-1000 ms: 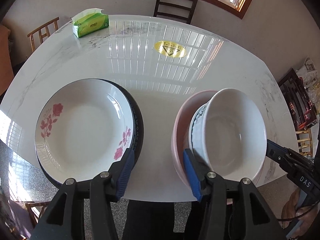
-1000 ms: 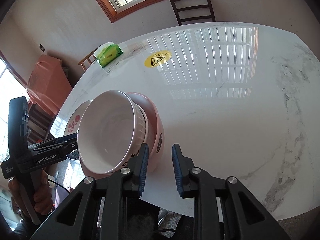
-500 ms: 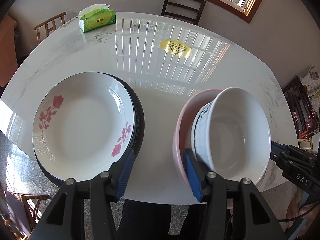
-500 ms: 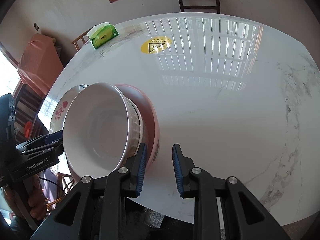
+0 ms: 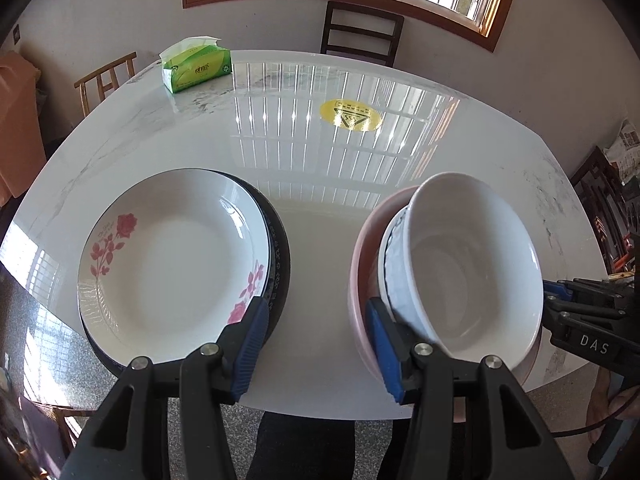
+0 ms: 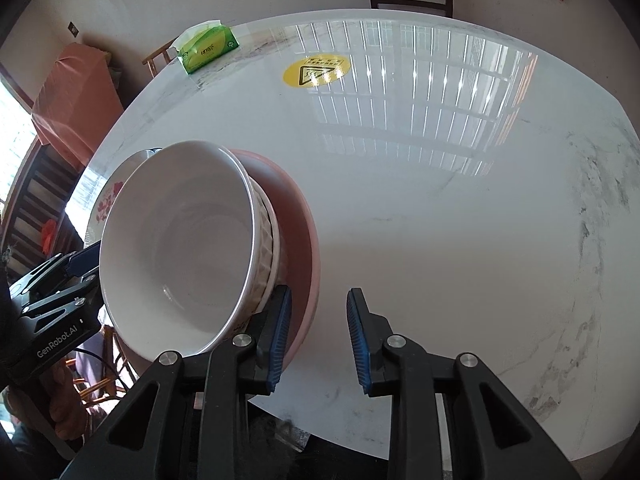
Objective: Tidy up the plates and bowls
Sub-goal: 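Close the left tool on the pink bowl rim while the right tool grips beside it, then lift the nested bowl stack and carry it over the plate stack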
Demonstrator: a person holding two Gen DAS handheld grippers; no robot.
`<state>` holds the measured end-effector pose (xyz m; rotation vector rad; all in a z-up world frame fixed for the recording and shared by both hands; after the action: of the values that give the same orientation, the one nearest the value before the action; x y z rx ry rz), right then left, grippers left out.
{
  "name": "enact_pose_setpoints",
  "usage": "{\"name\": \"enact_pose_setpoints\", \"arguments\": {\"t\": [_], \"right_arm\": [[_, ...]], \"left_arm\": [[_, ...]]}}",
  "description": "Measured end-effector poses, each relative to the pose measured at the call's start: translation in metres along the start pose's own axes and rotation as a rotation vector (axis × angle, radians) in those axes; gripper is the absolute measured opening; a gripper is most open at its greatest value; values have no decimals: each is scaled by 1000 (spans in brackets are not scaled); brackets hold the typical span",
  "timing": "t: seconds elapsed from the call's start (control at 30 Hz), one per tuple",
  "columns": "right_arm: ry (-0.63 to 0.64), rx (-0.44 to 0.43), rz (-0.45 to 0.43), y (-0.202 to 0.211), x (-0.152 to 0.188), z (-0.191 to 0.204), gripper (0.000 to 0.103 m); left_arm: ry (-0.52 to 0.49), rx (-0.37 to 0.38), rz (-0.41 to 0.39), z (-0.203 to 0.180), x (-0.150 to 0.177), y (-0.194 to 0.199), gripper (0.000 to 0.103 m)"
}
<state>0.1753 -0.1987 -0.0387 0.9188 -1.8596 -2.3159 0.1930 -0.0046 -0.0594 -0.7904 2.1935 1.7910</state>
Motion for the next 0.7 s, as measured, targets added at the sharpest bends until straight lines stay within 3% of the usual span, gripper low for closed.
{"name": "enact_pose_setpoints", "arguments": {"t": [0.13,0.23,0.27,0.5,0.7], "right_arm": [[-5,-25,-9,0,1,1,20],[5,-35,-23,2,1,5,13],[3,-39,-31,3,2,5,13],[-62,-98,-61,3,9,-1,14],[-112,-139,-76,4,14,-3,14]], "left_arm": [[-25,5,-18,-4,-1,2,48],[-55,23,-22,-14,4,4,25],[-69,33,-22,-19,6,5,11],[-108,15,-95,-33,9,12,8],[-94,29,-95,-34,7,13,7]]}}
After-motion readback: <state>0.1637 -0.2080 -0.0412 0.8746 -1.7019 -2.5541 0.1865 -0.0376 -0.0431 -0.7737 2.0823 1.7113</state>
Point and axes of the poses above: each gripper's, at about its wrist camera, not at the fingertips, and y roughly against the way its jaws point, z to its left, x to its underside, the point moved 8 cm from there along -y, roughly the way its jaws point, and after that the axes turned 15 degrees about y, right-handed, at the moved point
